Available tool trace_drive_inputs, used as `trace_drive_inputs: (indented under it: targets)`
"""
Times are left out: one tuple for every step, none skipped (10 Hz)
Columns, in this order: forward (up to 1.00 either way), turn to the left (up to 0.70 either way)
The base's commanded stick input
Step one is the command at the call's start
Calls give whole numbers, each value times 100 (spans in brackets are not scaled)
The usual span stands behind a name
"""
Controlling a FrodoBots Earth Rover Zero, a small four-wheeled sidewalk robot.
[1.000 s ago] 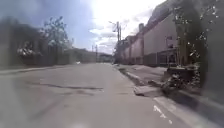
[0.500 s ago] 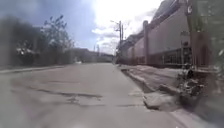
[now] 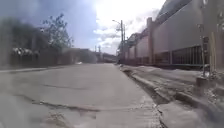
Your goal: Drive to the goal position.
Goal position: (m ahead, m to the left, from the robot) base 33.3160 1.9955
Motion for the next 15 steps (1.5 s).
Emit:
trace_drive_inputs:
  targets:
    - [100, -6]
    - [100, 0]
    - [100, 0]
    - [100, 0]
    - [100, 0]
    - [100, 0]
    - [100, 0]
    - [100, 0]
    - [100, 0]
    - [100, 4]
    - [100, 8]
    - [100, 31]
    - [100, 26]
    - [100, 5]
    - [100, 0]
